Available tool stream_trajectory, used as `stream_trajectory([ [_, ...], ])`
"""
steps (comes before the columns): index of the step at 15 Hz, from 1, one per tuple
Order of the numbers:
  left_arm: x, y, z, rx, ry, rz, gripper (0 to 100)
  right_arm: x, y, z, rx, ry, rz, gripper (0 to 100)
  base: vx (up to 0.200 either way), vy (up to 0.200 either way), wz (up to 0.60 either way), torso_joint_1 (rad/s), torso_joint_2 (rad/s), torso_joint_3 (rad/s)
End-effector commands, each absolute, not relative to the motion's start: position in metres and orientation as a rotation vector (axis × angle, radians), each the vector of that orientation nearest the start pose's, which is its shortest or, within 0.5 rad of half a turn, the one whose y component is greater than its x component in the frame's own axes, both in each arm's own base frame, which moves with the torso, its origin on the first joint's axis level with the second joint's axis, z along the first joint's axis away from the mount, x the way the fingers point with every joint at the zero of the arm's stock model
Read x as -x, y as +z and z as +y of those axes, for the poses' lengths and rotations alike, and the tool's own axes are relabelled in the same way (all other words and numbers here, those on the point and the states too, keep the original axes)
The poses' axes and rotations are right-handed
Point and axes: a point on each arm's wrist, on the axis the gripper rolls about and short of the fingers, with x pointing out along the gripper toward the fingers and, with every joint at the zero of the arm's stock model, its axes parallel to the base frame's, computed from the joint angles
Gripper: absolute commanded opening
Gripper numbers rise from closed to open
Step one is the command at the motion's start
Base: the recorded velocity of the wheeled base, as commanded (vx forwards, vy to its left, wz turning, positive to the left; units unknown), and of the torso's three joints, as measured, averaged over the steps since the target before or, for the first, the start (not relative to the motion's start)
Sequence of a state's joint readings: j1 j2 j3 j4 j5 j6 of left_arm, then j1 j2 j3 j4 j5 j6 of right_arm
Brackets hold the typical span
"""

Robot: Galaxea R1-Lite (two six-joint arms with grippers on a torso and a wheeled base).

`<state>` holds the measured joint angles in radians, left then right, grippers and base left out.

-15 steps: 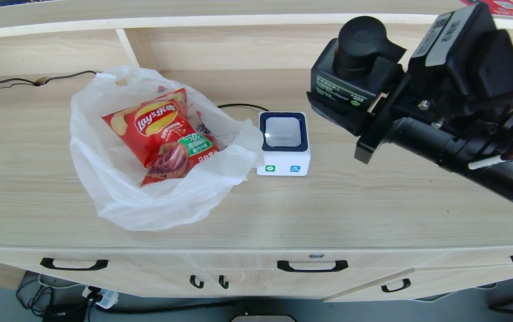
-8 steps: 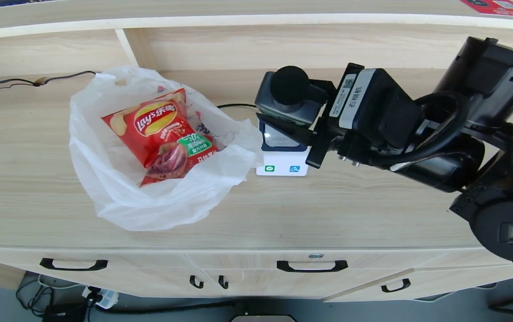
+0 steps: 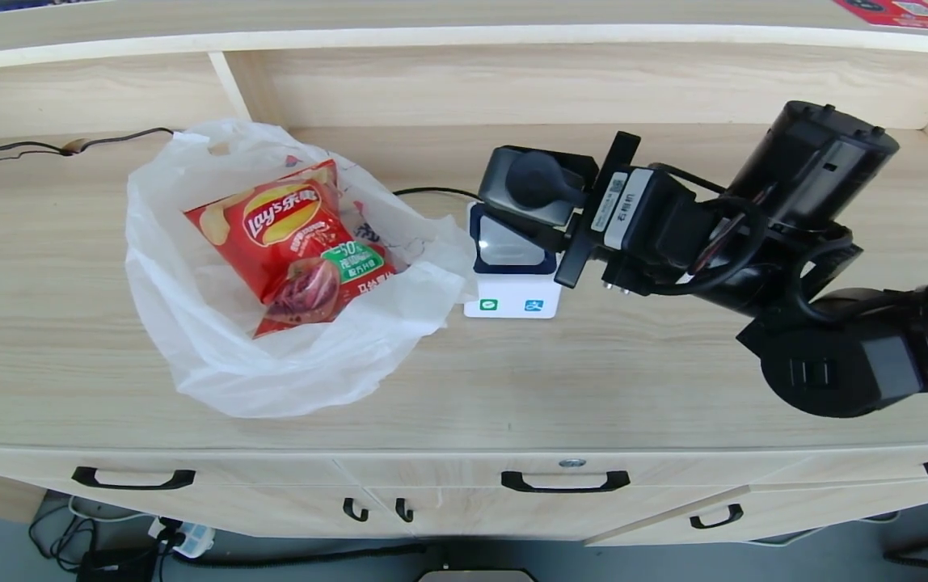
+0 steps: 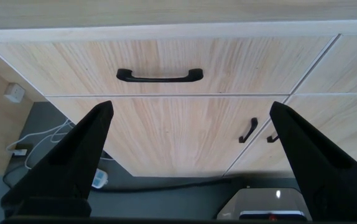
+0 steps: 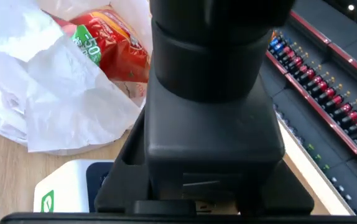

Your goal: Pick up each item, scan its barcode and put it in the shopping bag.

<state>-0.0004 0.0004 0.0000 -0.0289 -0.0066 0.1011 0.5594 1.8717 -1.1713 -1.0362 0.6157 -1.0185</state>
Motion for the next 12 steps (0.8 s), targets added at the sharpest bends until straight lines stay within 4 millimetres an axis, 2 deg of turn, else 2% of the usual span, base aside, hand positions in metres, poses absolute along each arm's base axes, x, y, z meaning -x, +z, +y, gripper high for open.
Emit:
stream_trajectory([
  [1, 0.023, 0.078, 0.0, -0.101, -0.006, -0.03, 100, -0.312, 0.255, 0.199, 0.906, 0.866, -0.878, 0, 0.0, 0.0, 0.0, 0.0, 0.0, 0.0],
  [7, 0.023, 0.078, 0.0, -0.1, -0.005, -0.029, 100, -0.323, 0.255, 0.196, 0.908, 0.836, -0.892, 0, 0.0, 0.0, 0.0, 0.0, 0.0, 0.0],
  [10, 0.023, 0.078, 0.0, -0.1, -0.006, -0.028, 100, -0.322, 0.254, 0.196, 0.9, 0.838, -0.883, 0, 0.0, 0.0, 0.0, 0.0, 0.0, 0.0],
  [11, 0.023, 0.078, 0.0, -0.101, -0.006, -0.03, 100, -0.32, 0.257, 0.196, 0.892, 0.834, -0.888, 0, 0.0, 0.0, 0.0, 0.0, 0.0, 0.0],
  [12, 0.023, 0.078, 0.0, -0.1, -0.005, -0.028, 100, -0.313, 0.272, 0.194, 0.868, 0.806, -0.908, 0, 0.0, 0.0, 0.0, 0.0, 0.0, 0.0],
])
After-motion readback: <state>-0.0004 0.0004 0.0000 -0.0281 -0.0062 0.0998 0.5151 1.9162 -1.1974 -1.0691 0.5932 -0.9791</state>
